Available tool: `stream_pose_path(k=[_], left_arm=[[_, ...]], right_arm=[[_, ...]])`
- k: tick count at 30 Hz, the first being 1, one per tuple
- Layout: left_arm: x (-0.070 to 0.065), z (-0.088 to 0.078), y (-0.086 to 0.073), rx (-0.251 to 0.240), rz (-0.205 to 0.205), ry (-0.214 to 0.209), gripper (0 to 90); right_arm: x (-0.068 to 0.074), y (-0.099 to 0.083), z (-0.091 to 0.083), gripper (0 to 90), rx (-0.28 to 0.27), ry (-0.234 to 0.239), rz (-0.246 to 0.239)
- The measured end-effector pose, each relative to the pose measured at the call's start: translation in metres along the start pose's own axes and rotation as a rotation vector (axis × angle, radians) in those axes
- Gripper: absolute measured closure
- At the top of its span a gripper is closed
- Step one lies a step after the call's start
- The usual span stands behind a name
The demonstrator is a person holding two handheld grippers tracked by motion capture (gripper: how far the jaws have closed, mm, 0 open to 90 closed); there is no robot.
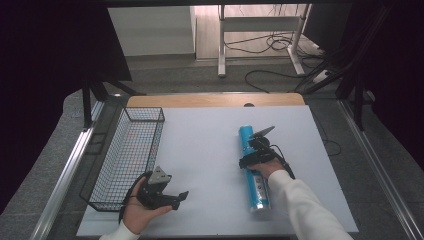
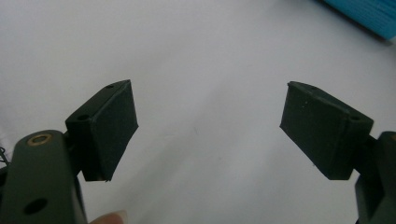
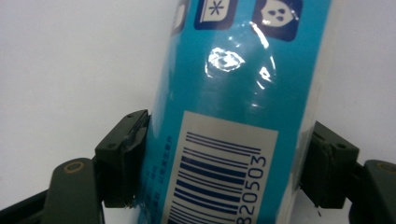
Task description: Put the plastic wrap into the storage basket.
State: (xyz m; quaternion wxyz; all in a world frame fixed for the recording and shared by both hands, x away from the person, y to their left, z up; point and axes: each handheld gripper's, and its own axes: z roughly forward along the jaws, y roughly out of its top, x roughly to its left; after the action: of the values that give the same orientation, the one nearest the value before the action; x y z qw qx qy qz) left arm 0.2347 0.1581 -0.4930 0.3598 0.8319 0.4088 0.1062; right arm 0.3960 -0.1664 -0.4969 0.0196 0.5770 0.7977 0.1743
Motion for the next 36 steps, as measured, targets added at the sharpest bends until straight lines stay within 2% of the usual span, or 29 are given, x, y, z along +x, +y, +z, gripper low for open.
stream_pose_path(k=[7, 9, 24, 27, 32, 33, 34, 35, 36], left_arm=[[-0.001, 0.000, 0.000, 0.002, 0.004, -0.005, 18.5], [0.000, 0.000, 0.000, 0.000, 0.003, -0.006, 18.5], [0.000, 0.000, -0.001, -0.011, -0.001, -0.021, 18.8], [0.001, 0.000, -0.001, -0.016, -0.008, -0.023, 18.8], [0.001, 0.000, -0.001, -0.016, -0.009, -0.022, 18.8], [0.001, 0.001, -0.001, -0.013, -0.008, -0.021, 18.8], [0.001, 0.001, -0.001, -0.013, -0.008, -0.021, 18.8], [0.002, 0.000, -0.001, -0.015, -0.011, -0.020, 18.8], [0.002, 0.000, -0.001, -0.015, -0.011, -0.020, 18.8]], right_arm=[[-0.004, 0.001, -0.002, 28.0, 0.015, 0.022, 0.035], [-0.008, 0.003, -0.002, 28.3, 0.026, 0.048, 0.049], [-0.016, 0.005, -0.008, 30.4, 0.056, 0.132, 0.063], [-0.019, 0.005, -0.015, 30.9, 0.042, 0.178, 0.066], [-0.021, 0.004, -0.024, 31.4, 0.013, 0.222, 0.076], [-0.022, 0.004, -0.030, 31.6, -0.006, 0.264, 0.077], [-0.022, 0.004, -0.030, 31.6, -0.006, 0.264, 0.077], [-0.022, 0.004, -0.035, 31.7, -0.021, 0.311, 0.086], [-0.022, 0.004, -0.035, 31.7, -0.021, 0.311, 0.086]])
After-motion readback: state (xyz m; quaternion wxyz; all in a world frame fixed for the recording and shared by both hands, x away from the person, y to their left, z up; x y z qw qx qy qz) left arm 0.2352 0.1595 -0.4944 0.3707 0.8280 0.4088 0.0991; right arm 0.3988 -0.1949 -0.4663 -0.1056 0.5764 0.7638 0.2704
